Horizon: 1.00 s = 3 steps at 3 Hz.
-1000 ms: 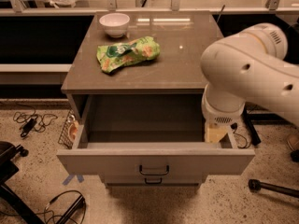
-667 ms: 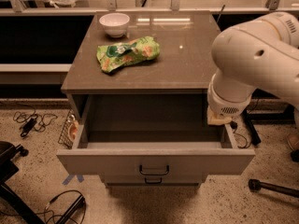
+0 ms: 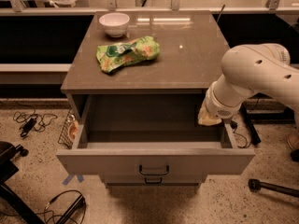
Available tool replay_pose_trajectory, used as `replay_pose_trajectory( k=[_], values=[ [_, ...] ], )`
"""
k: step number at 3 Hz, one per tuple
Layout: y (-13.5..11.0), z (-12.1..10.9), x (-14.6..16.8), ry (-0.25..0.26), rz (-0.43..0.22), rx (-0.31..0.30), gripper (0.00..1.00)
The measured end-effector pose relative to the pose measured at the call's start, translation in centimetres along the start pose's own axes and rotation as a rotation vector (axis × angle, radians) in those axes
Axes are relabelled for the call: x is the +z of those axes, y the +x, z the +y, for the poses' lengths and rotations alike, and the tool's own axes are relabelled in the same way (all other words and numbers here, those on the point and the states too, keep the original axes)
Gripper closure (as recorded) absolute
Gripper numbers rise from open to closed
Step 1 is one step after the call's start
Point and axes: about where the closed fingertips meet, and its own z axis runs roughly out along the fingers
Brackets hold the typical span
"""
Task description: Open top drawer
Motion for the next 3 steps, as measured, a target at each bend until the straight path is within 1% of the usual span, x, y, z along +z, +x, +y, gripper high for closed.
replay_pose_trajectory(
  k=[1,2,3],
  values=[
    [0.4,-0.4,4.2,-0.03,-0.06,0.014,1.0],
    [0.9,0.7,6.6,-0.04,-0.082,0.035,1.0],
    [1.1,4.9,7.8,-0.048,-0.097,0.067,1.0]
  ],
)
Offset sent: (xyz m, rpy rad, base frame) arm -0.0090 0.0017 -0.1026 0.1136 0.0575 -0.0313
